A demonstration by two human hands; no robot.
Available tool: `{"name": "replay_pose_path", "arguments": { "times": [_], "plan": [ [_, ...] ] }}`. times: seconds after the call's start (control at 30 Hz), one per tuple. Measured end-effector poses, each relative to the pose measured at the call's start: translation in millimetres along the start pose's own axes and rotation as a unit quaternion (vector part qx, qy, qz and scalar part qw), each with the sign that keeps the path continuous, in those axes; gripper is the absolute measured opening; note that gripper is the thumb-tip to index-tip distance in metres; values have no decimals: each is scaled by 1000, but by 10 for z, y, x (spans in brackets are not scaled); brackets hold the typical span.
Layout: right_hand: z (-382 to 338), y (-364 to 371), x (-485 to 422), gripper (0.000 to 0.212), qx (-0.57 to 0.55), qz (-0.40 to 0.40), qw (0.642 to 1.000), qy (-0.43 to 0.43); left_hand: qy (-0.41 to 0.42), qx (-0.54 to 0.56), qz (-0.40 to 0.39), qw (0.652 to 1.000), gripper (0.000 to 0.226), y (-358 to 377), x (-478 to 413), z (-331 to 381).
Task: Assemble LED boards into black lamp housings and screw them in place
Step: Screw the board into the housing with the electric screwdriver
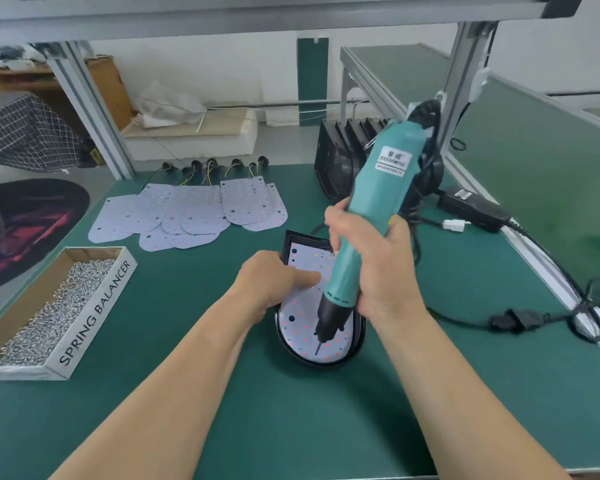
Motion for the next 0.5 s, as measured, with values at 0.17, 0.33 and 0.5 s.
{"name": "replay_pose_path", "arguments": {
  "times": [0.17, 0.33, 0.5],
  "plan": [
    [104, -5, 67, 29, 20, -14, 1000, 17, -1, -14, -2, 1000, 22, 5, -9, 18],
    [136, -6, 57, 30, 24, -12, 999, 25, -2, -14, 1, 1000, 21, 12, -23, 24],
    [116, -2, 51, 23, 25, -4, 999, 24, -3, -10, -3, 1000, 26, 5, -35, 13]
  ]
}}
Point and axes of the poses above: each hand's wrist, its own x-axis away from the middle knuckle, its own y-axis out of the palm, z = x × y, the point moved 2 cm from there along -x, towards the middle knuckle, and after that the axes turned 2 degrees about -y, right-handed, at the moved point
